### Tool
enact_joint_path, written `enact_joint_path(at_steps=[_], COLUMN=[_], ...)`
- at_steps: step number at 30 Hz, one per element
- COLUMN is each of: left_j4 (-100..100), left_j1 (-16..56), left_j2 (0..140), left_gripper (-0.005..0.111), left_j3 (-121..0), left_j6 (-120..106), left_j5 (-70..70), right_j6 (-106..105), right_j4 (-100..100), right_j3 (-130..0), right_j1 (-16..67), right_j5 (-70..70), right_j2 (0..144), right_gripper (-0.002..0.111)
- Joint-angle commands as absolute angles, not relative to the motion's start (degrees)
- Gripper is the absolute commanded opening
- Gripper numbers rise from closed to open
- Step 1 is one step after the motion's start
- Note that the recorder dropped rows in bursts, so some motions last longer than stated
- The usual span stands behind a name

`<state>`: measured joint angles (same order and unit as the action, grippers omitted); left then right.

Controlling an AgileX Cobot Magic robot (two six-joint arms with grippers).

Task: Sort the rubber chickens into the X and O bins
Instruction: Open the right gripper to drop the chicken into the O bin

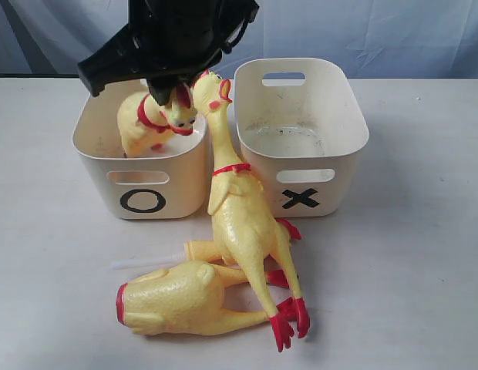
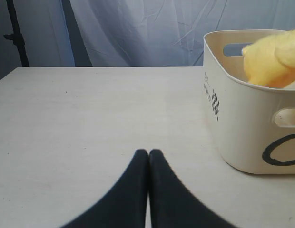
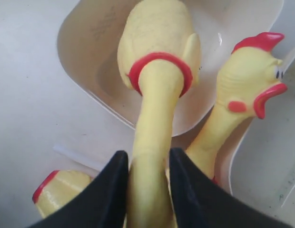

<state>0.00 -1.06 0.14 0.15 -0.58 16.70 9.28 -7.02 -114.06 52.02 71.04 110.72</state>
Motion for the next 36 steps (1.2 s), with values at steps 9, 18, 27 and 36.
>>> enact_joint_path(at_steps=[9, 18, 27, 36], left_j4=[0.0, 0.0, 0.0, 0.0], left_j1=[-1.1, -1.1, -1.1, -1.1], left_j2=[0.0, 0.0, 0.0, 0.0], left_gripper=[0.000, 0.000, 0.000, 0.000], left_j3=[0.0, 0.0, 0.0, 0.0], left_j6=[-0.6, -0.6, -0.6, -0.6], left_j5=[16.3, 16.3, 16.3, 16.3], right_j6=[10.3, 7.9, 7.8, 0.0], right_j4=[-9.7, -7.3, -6.3, 1.5], right_j3=[-114.4, -114.5, -111.7, -87.9], right_j1=[52.0, 52.0, 52.0, 52.0], right_j5=[70.0, 70.0, 70.0, 70.0], right_j2=[110.5, 101.2, 91.3, 83.3], right_gripper=[0.042, 0.042, 0.050, 0.050])
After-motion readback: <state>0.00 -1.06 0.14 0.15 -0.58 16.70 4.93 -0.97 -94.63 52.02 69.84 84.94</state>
